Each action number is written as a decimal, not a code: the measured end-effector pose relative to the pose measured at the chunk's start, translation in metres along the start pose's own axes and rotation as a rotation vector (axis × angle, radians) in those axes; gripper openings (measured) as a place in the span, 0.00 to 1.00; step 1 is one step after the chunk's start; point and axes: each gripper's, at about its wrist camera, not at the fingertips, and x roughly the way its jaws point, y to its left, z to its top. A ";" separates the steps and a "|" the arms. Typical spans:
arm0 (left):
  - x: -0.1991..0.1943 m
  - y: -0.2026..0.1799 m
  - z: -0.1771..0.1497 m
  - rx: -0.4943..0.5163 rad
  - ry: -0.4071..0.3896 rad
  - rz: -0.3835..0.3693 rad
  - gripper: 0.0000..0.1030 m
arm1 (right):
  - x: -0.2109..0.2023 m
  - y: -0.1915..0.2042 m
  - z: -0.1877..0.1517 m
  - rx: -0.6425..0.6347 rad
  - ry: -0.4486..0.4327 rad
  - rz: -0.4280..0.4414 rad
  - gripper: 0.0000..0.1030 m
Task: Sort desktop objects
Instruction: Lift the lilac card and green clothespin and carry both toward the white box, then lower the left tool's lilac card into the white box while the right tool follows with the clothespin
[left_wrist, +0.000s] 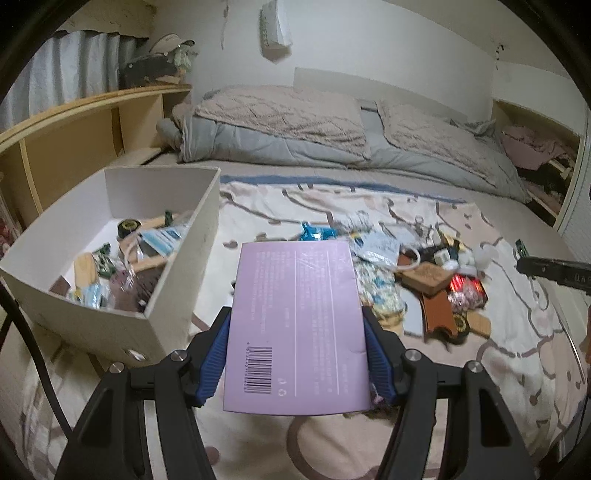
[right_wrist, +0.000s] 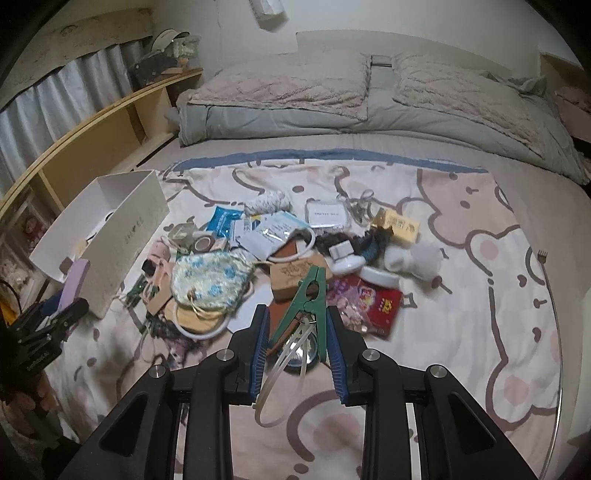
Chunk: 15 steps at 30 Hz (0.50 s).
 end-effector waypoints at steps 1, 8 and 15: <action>-0.001 0.002 0.003 -0.002 -0.006 0.003 0.64 | -0.001 0.003 0.003 -0.001 -0.007 -0.004 0.30; -0.007 0.019 0.035 0.010 -0.055 0.038 0.64 | -0.005 0.020 0.018 -0.033 -0.032 0.025 0.30; -0.012 0.040 0.071 0.030 -0.110 0.083 0.64 | -0.004 0.036 0.032 -0.047 -0.050 0.042 0.30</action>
